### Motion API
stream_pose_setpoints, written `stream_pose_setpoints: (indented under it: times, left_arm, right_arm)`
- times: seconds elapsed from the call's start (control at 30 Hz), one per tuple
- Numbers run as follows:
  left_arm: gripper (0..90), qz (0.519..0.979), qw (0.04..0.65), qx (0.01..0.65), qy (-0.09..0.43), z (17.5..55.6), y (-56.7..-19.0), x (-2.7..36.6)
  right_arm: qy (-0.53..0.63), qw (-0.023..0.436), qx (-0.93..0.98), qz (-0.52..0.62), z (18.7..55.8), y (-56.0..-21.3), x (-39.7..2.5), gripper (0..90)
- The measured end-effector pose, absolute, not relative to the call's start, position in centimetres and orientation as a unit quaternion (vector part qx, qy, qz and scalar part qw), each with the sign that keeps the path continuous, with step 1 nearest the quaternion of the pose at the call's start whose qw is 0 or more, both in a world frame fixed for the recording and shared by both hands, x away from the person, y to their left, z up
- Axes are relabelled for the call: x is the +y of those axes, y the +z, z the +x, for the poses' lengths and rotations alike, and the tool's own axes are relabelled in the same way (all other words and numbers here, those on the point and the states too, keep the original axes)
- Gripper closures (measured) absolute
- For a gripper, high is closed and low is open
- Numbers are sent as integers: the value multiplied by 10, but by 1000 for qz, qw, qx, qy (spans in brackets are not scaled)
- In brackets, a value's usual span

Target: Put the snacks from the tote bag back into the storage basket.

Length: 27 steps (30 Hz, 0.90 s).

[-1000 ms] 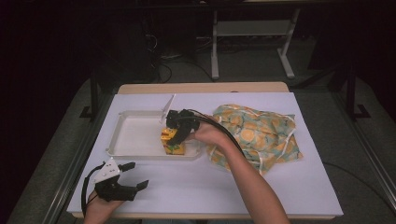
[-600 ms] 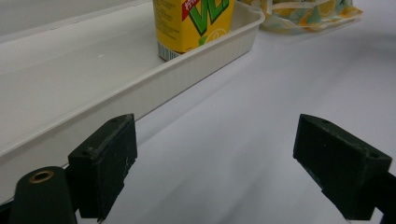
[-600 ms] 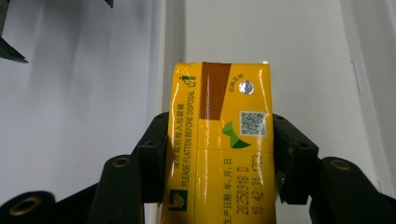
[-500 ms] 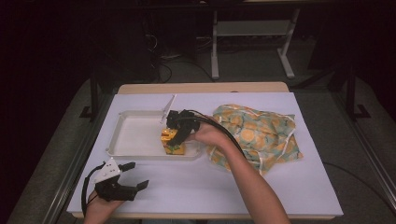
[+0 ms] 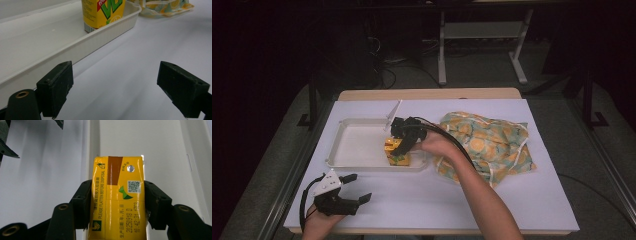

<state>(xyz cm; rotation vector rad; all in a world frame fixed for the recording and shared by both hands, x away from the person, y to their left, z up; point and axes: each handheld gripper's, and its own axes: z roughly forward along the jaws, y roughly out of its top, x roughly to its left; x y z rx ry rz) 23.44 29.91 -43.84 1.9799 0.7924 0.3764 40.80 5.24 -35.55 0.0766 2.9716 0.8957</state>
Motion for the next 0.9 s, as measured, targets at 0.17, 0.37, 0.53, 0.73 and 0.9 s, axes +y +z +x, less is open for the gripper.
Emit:
stream_pose_setpoints:
  times: [0.17,0.37,0.53,0.73,0.9]
  left_arm:
    - [132,807,469,324,153,235,-439,299]
    - [132,808,468,324,153,235,-439,299]
    - [132,807,469,324,154,235,-439,299]
    - [132,808,467,324,154,235,-440,299]
    - [132,806,468,327,153,235,-440,299]
  right_arm:
    - [289,16,957,27,406,-355,51,422]
    - [295,15,955,35,405,-353,49,411]
    - [300,21,953,37,404,-349,46,398]
    - [317,18,947,50,404,-341,36,394]
    - [322,22,945,56,402,-336,29,387]
